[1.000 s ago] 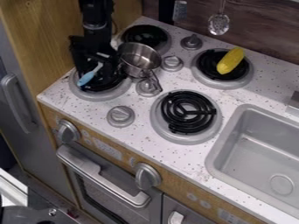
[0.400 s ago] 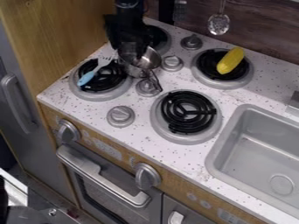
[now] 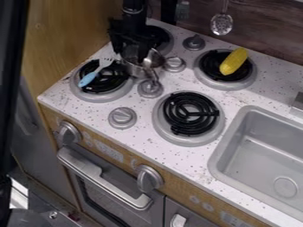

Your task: Put the silver pot on the bottom right burner

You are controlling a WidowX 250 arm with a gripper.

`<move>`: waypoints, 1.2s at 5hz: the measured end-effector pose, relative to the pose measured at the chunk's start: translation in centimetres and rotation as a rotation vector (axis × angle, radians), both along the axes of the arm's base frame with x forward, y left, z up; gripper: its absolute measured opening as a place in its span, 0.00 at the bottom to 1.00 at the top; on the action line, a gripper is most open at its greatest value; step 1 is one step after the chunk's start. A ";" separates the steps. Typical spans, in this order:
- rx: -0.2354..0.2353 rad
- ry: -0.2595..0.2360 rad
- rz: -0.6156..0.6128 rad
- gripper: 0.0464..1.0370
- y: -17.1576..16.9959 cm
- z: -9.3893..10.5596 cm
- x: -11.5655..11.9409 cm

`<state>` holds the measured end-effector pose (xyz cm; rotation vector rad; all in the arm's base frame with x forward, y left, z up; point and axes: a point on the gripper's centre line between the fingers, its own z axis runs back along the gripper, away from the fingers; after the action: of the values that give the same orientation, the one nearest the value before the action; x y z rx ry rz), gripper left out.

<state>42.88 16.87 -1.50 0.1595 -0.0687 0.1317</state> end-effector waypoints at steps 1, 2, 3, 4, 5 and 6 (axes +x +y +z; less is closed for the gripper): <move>0.012 0.012 0.008 0.96 0.8 -0.3 -0.2; 0.015 0.001 0.010 0.91 0.8 -0.3 0.0; 0.005 -0.001 0.008 0.66 0.7 -0.7 -0.2; -0.001 0.008 0.004 0.36 0.4 -1.4 -0.7; 0.004 0.025 0.000 0.22 0.4 -1.8 -1.3; -0.023 0.057 -0.033 0.11 -1.1 -2.3 -2.1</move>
<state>40.73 15.76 -3.82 0.1387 -0.0128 0.0952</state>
